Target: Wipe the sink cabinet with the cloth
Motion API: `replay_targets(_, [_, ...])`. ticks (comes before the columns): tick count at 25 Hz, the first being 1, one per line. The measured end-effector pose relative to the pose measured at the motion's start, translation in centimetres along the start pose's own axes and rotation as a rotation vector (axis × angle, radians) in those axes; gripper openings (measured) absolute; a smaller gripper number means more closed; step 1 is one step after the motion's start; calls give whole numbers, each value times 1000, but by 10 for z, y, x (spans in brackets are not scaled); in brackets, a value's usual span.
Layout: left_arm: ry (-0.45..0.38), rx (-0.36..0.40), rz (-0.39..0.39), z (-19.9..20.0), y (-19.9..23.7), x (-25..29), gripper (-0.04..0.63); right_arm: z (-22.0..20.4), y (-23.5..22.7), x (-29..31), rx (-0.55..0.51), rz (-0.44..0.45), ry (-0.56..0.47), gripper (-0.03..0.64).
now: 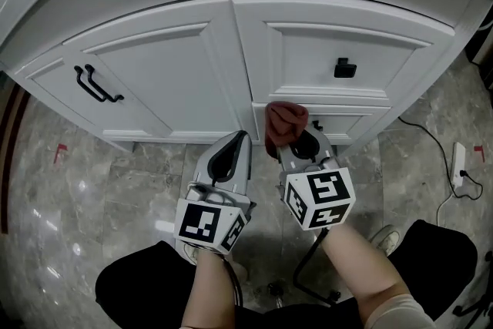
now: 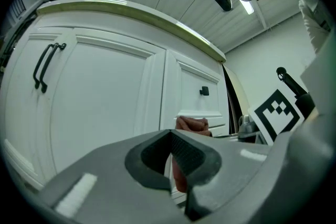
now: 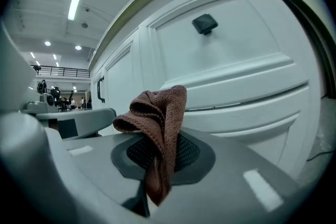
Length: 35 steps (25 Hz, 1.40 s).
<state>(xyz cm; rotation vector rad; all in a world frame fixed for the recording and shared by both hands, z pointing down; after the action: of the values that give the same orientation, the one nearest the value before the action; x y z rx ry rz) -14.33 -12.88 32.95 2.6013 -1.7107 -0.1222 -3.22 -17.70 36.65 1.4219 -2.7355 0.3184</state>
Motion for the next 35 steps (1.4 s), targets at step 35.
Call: replay_targets(35, [45,8,-138,-18,-63,56,0,-19,-96,-36,0,-160,71,94])
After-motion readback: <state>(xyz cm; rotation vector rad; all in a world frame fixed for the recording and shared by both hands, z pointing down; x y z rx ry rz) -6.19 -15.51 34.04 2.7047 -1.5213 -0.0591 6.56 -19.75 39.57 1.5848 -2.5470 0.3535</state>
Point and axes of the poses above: the fingertips, and each gripper's own axes: x forward along the fingers, y to its left, z out of its top, the point moved 5 cm from there along -x, backward along the fingers, and after that the axes turned 1 degree about z, right-handed, at the moved point
